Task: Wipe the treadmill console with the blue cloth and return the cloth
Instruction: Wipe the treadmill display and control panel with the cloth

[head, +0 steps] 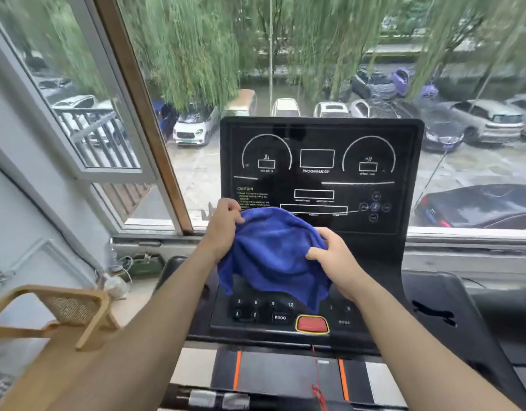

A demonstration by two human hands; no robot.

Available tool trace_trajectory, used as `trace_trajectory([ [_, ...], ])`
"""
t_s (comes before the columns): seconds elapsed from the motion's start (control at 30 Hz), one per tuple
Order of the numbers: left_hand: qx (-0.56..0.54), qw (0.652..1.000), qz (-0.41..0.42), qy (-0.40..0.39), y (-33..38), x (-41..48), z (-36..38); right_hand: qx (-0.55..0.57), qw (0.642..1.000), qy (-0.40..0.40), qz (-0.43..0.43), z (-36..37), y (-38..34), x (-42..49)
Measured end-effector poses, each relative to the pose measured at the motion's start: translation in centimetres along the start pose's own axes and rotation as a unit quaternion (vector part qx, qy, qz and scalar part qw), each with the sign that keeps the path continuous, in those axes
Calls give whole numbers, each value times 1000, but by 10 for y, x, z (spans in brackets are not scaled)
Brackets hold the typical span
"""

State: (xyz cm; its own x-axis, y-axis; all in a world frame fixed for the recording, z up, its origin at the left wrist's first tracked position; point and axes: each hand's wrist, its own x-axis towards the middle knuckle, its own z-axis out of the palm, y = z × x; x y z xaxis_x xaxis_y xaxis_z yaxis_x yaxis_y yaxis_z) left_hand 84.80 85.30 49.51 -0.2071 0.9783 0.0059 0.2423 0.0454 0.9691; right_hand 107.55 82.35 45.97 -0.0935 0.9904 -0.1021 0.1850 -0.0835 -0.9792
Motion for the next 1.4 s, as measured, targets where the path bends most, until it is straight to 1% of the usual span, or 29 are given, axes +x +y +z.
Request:
trace_trajectory([
  [0.13, 87, 991, 86, 59, -13, 35, -1, 40, 994, 102, -8, 19, 0, 20],
  [0.23, 99, 979, 138, 116, -17, 49, -1, 64, 982, 175, -15, 27, -10, 36],
  [0.37, 124, 939, 269, 171, -16, 64, 4, 105, 976, 183, -52, 32, -38, 62],
  [0.5, 136, 911, 322, 221, -10, 82, 12, 104, 966, 202, -120, 35, -70, 83],
  [0.57, 154, 894, 343, 243, 2, 92, 16, 91, 951, 240, -175, 35, -87, 96],
  [0.6, 168, 887, 349, 251, 10, 99, 18, 67, 937, 270, -211, 36, -95, 105],
  [0.67, 199, 872, 355, 271, 27, 120, 24, 5, 901, 326, -286, 37, -109, 132],
  [0.73, 235, 866, 344, 278, 41, 143, 32, -98, 866, 349, -344, 41, -114, 166],
  [0.77, 253, 866, 337, 270, 43, 156, 37, -180, 848, 345, -360, 43, -111, 185],
  [0.8, 275, 863, 336, 258, 41, 167, 43, -279, 822, 332, -370, 45, -103, 201],
  [0.83, 312, 853, 340, 243, 36, 176, 48, -378, 786, 312, -376, 45, -93, 215],
  [0.87, 358, 838, 342, 228, 27, 183, 52, -462, 752, 286, -372, 46, -82, 225],
  [0.9, 404, 821, 342, 214, 17, 187, 54, -521, 727, 262, -361, 46, -72, 231],
  [0.93, 441, 803, 344, 204, 7, 191, 55, -555, 710, 246, -356, 45, -63, 233],
  [1.0, 483, 775, 357, 200, -12, 190, 55, -582, 693, 230, -358, 45, -47, 232],
  [1.03, 494, 767, 359, 198, -23, 186, 55, -588, 690, 222, -360, 46, -36, 228],
  [1.17, 522, 762, 354, 147, -93, 147, 58, -634, 665, 163, -359, 58, 35, 195],
  [1.23, 548, 748, 351, 130, -121, 130, 56, -647, 651, 145, -370, 63, 63, 181],
  [1.3, 556, 738, 357, 135, -117, 135, 53, -651, 634, 143, -392, 61, 55, 188],
  [1.37, 541, 740, 363, 166, -83, 155, 52, -644, 626, 157, -412, 54, 15, 211],
  [1.4, 522, 748, 363, 191, -59, 168, 50, -634, 630, 176, -413, 50, -12, 224],
])
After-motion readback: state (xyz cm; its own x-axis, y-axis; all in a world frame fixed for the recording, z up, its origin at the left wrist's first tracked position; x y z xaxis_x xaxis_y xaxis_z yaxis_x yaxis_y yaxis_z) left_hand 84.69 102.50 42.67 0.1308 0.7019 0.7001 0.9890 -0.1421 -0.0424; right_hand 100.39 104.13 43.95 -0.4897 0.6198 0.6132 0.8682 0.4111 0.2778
